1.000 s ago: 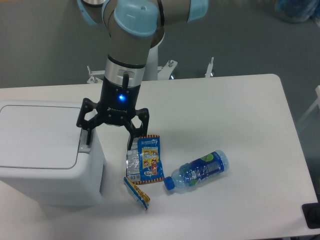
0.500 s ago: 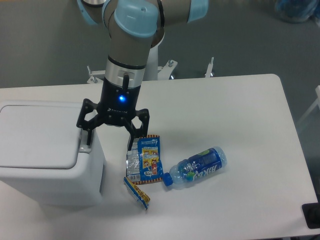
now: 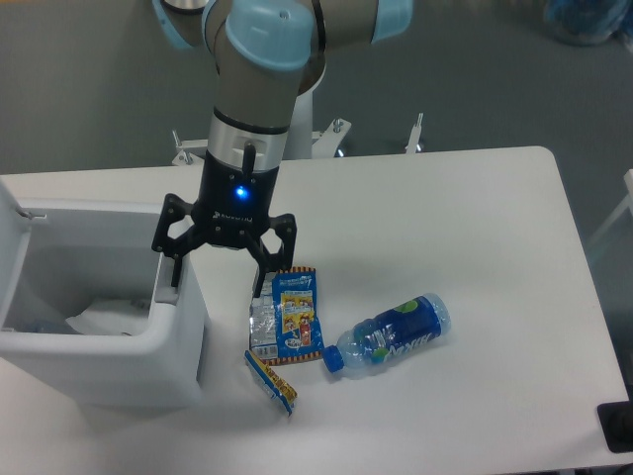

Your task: Open the trash can

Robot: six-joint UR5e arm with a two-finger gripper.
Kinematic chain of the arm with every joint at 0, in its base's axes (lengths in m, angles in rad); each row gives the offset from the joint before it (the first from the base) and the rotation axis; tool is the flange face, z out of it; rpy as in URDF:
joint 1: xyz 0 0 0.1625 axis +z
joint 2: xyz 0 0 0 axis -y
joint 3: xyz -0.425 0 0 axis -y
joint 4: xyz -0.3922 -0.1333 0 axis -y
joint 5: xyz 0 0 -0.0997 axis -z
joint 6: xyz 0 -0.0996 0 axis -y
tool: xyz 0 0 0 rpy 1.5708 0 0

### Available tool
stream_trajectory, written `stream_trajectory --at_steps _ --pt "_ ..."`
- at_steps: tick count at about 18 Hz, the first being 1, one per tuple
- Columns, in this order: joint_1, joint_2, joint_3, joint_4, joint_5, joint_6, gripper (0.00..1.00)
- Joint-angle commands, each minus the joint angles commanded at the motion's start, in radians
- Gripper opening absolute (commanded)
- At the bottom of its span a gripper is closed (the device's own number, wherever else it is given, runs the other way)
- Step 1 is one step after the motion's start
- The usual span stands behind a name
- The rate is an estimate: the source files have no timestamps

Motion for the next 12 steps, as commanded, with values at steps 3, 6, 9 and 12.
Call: stream_trajectory --at_steps 3,6,9,12 --pt "0.026 0.014 0.017 -0.002 0.003 0.058 1.0" --pt "0.077 0.037 0.012 -0.003 0.028 0.158 1.0" --pt "0.124 0.048 0.0 -0.008 0.083 0.304 1.0" --pt "0.149 0.049 -0.014 -0.008 0.13 0.376 1.0"
